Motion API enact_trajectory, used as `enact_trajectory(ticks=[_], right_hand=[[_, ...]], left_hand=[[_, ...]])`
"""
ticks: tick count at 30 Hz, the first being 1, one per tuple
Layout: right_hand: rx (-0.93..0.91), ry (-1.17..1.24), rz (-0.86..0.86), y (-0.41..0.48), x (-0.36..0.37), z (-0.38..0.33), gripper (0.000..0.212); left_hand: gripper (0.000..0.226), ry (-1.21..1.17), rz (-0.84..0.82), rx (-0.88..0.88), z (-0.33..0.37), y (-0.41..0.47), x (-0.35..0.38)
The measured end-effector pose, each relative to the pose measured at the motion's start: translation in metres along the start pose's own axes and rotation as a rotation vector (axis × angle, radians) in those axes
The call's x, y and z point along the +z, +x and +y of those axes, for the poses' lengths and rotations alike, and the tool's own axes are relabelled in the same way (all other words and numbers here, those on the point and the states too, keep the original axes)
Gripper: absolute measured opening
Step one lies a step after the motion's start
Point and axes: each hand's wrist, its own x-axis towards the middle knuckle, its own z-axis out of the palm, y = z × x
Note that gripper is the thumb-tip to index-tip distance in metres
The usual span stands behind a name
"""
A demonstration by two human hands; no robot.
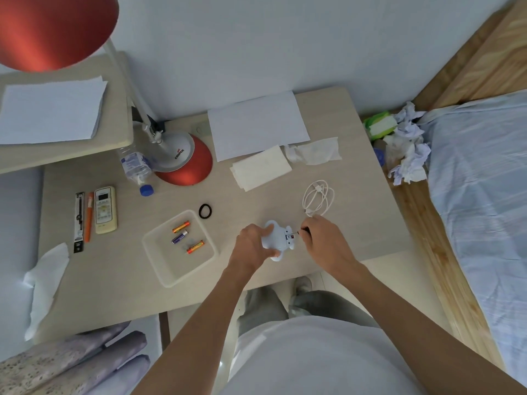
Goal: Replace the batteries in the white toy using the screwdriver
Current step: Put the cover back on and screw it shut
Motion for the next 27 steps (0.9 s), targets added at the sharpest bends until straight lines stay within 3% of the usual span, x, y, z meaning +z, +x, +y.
enact_trajectory(ticks=[14,20,27], right_hand=[[0.063,-0.035,-0.011,-0.009,0.002,-0.009,0.020],[0.067,0.073,-0.032,-0.008,0.005,-0.011,0.007],[-0.034,-0.029,-0.070,0.000,0.007,-0.003,0.015]], left_hand=[[0.087,-0.022,-0.031,0.017,0.000,0.006,-0.003],[0.087,-0.045,-0.032,0.017,0.003,0.005,-0.003],[0.086,-0.055,-0.060,-0.024,0.007,0.010,-0.005]])
